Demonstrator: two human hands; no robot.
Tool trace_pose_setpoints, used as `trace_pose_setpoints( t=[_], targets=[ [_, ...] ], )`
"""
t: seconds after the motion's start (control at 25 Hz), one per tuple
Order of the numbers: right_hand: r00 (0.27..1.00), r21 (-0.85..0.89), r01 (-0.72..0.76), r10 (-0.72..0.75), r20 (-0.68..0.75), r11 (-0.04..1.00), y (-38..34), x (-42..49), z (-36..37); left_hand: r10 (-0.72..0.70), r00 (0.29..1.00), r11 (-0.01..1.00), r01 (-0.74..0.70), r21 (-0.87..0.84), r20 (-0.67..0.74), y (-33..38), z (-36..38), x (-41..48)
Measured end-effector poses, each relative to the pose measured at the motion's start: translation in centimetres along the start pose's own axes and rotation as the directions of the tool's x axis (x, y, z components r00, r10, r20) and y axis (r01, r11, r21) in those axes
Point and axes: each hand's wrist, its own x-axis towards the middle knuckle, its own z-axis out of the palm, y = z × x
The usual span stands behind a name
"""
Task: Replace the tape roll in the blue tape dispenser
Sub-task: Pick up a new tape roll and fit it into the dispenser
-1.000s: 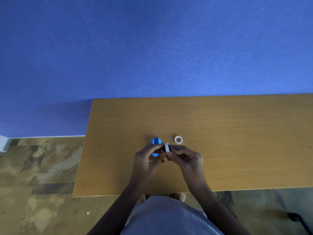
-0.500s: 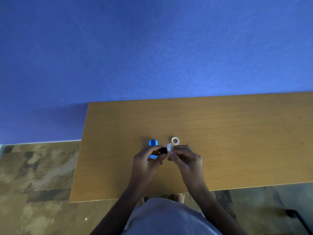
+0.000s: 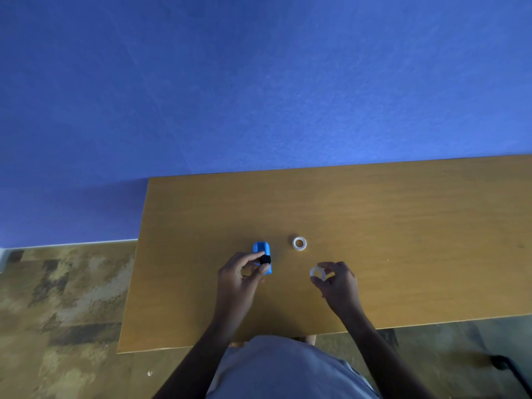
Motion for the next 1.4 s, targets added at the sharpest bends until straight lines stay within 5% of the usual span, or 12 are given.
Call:
trace_pose_setpoints(
  t=[0.6,0.84,1.12,1.4],
  targets=[
    [0.972,-0.447,0.196,-0.114,0.205,0.873,1.3,4.4,3.7,-0.116,0.993,0.981,0.116,0.158,-0.012,-1.3,0.9,5.1],
    [0.952,-0.497,0.228,-0.084,0.294,0.837,1.7,5.2,4.4,-0.088,0.996,0.976,0.084,0.199,0.011,-1.6,1.2,6.6],
    [0.978,-0.485,0.183,-0.109,0.176,0.855,0.6,7.9,3.9,-0.115,0.993,0.969,0.105,0.225,0.032,-2.0,0.9,8.6],
    [0.957,-0.459,0.246,-0.137,0.257,0.854,-0.8,12.8,5.8,-0.142,0.988,0.955,0.122,0.271,0.056,-1.9,1.1,10.0]
  ],
)
